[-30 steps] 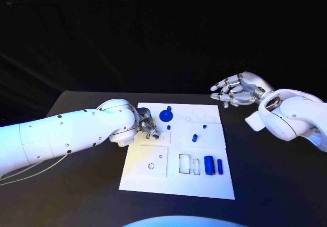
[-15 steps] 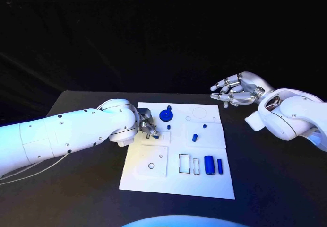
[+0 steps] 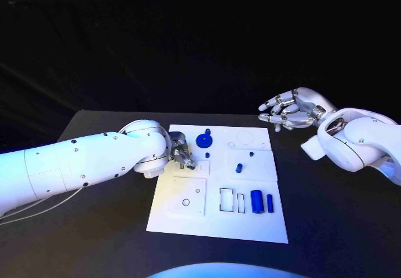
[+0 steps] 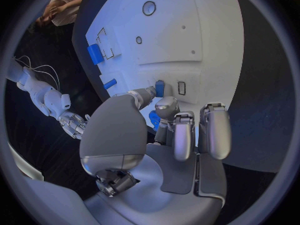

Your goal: Assemble the parts on the task board

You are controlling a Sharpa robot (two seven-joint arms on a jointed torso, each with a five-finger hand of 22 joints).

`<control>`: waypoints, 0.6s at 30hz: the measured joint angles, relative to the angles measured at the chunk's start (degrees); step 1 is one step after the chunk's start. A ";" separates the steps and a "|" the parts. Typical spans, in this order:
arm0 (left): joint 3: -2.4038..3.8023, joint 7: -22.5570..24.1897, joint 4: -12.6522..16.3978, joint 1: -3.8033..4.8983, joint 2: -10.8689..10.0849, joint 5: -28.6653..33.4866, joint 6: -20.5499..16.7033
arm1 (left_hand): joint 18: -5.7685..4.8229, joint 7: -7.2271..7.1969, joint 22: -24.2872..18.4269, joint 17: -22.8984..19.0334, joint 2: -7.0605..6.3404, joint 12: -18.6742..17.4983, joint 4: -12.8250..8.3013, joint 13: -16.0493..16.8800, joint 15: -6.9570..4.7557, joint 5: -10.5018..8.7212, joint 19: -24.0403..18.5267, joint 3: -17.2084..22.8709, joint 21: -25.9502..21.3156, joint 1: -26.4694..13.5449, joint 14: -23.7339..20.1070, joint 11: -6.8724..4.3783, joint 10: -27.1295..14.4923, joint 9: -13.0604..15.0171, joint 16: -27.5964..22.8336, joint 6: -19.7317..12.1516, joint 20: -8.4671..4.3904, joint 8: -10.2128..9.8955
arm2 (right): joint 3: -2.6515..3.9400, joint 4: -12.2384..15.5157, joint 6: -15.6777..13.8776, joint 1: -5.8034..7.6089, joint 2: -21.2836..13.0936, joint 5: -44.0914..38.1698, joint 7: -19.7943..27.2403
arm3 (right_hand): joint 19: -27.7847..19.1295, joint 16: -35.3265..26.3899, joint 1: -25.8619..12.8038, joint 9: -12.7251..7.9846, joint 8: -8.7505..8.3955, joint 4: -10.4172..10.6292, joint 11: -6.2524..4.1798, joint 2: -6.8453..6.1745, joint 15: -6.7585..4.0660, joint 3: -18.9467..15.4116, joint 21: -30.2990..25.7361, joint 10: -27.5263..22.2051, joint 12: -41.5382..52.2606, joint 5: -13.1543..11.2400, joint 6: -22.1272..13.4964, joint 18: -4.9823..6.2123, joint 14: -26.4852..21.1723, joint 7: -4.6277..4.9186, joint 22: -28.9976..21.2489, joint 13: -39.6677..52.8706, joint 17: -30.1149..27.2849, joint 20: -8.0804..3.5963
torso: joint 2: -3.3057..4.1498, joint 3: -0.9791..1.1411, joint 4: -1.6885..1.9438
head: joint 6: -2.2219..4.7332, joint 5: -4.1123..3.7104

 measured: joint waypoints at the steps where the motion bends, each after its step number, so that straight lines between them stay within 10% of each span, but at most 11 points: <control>1: 0.00 0.00 -0.02 0.00 0.00 -0.05 0.05 | 0.00 0.00 0.00 0.00 0.15 0.00 0.10 -0.07 0.00 0.00 0.00 0.11 0.03 -0.15 0.00 -0.09 0.09 0.00 0.00 0.00 0.00 0.00 | 0.00 -0.01 0.01 0.00 0.01 0.00 0.00 | 0.00 0.00 0.00 0.02 0.22 0.11 0.00 0.00 0.00 -0.11 -0.12 0.00 0.00 0.00 0.00 0.00 0.00 0.00 -0.06 -0.07 -0.10 0.00 | 0.00 0.00 0.00 | -0.01 0.02; 18: -0.02 -0.01 -0.47 -0.02 0.37 -0.28 0.57 | 0.00 0.00 -0.01 0.00 -0.11 1.49 -2.58 0.95 -0.40 -0.10 0.21 3.19 0.61 -4.46 -0.01 -0.42 1.23 0.01 0.00 0.00 -0.21 2.07 | 0.00 0.03 0.02 -0.03 -0.12 -0.05 0.00 | 0.00 0.00 0.00 0.05 0.21 0.15 0.00 0.00 0.00 -0.15 -0.12 0.00 0.00 0.00 0.00 0.00 0.00 0.00 -0.06 -0.08 -0.15 0.00 | 0.00 0.03 -0.04 | -0.31 0.07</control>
